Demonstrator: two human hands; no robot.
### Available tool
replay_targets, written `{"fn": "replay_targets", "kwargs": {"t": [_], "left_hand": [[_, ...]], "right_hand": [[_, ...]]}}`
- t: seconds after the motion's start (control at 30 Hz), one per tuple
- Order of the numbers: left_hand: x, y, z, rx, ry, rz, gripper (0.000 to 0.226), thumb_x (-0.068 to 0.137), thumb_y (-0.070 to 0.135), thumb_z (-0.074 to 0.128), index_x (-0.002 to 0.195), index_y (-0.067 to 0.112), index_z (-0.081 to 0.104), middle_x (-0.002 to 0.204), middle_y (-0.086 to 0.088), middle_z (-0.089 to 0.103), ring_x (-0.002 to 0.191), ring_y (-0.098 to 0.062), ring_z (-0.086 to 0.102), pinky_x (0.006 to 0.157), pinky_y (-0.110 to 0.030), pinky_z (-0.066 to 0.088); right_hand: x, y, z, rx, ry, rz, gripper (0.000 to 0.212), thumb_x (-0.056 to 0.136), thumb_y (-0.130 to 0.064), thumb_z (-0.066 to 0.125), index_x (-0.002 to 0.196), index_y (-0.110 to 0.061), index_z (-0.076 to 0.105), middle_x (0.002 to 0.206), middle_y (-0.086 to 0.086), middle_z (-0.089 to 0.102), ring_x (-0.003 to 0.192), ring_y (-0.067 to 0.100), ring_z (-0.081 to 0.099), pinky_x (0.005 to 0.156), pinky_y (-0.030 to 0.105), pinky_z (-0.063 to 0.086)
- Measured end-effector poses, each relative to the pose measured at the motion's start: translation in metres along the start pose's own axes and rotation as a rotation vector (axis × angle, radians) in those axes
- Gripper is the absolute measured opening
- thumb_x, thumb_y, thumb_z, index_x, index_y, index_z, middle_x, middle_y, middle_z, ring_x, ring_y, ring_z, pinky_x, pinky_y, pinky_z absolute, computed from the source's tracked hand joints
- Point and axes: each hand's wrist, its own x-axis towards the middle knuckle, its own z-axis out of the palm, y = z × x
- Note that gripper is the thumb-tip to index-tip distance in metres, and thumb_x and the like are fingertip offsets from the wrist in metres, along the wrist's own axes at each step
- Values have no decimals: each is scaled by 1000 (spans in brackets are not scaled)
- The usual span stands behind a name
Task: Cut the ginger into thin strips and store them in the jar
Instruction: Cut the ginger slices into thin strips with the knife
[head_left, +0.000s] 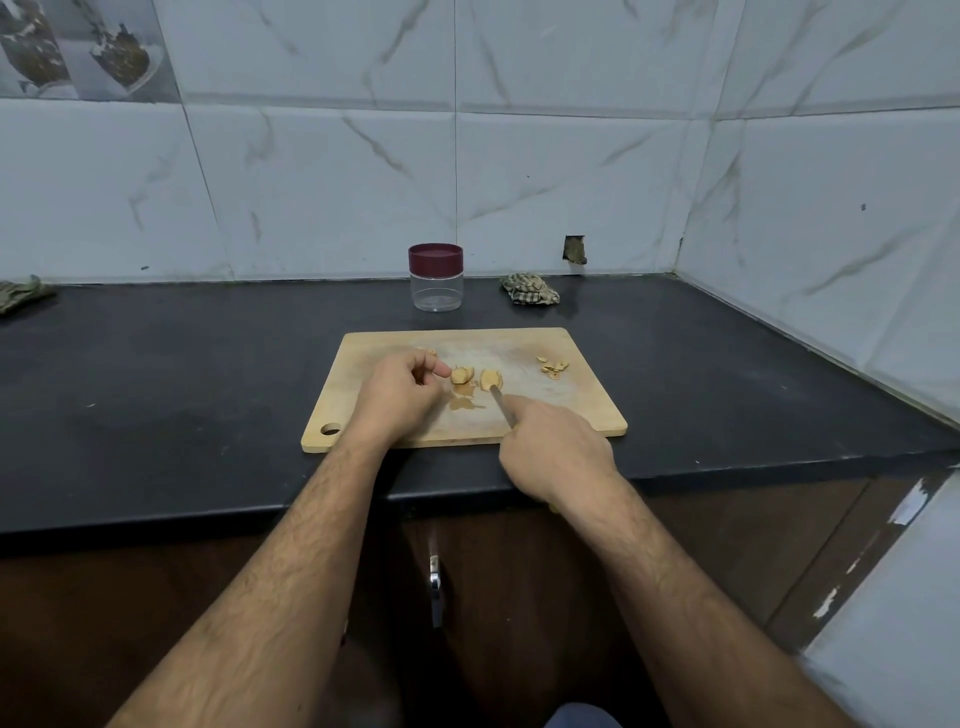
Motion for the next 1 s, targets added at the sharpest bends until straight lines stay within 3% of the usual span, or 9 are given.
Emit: {"fn": "replay_targets", "kwargs": {"t": [0.2, 0.37, 0.43, 0.57, 0.67, 0.8, 1.0], "left_hand": [[2, 2, -1, -15, 1, -9, 14, 94, 16, 61, 88, 28, 67, 91, 16, 65, 97, -11, 62, 91, -30, 49], [12, 3, -3, 34, -47, -64, 12, 93, 18, 60, 86, 27, 65, 90, 7, 68, 90, -15, 63, 86, -31, 50], [18, 7, -3, 149, -104, -76, 6, 95, 21, 59, 95, 24, 64, 87, 5, 66, 90, -17, 62, 82, -30, 49], [28, 17, -2, 375, -162, -26, 26, 97, 31, 57, 123, 26, 61, 107, 3, 65, 106, -18, 61, 94, -35, 48], [31, 21, 2, 462, -231, 9, 38, 97, 39, 58, 132, 25, 57, 106, 4, 67, 104, -18, 61, 89, -32, 48], [32, 22, 6, 559, -212, 36, 34, 97, 44, 57, 123, 24, 65, 115, 1, 68, 106, -18, 61, 81, -27, 44], [31, 15, 8, 418, -139, 14, 22, 90, 31, 70, 110, 24, 68, 94, 7, 68, 85, -10, 59, 72, -26, 42]], "right_hand": [[12, -2, -2, -9, 12, -7, 65, 91, -12, 38, 152, -34, 31, 133, 2, 58, 118, 27, 53, 77, 33, 38], [15, 2, 6, 14, 37, -12, 63, 92, -12, 37, 151, -32, 33, 127, 3, 61, 114, 27, 55, 76, 34, 37], [15, 3, 8, 32, 57, -13, 64, 93, -13, 36, 153, -33, 29, 126, 3, 61, 114, 27, 55, 76, 34, 38], [14, 6, 13, 86, 101, -11, 65, 93, -14, 35, 154, -36, 27, 123, 2, 63, 110, 26, 56, 75, 36, 40], [16, 7, 13, 96, 119, -1, 60, 95, -16, 35, 153, -34, 28, 118, 2, 64, 105, 25, 56, 73, 35, 39], [16, 9, 15, 96, 133, -7, 61, 96, -17, 35, 153, -35, 26, 117, 2, 64, 102, 26, 56, 72, 35, 37], [17, 7, 15, 64, 132, -3, 60, 97, -19, 34, 154, -35, 25, 117, 3, 65, 105, 26, 57, 72, 34, 37]]}}
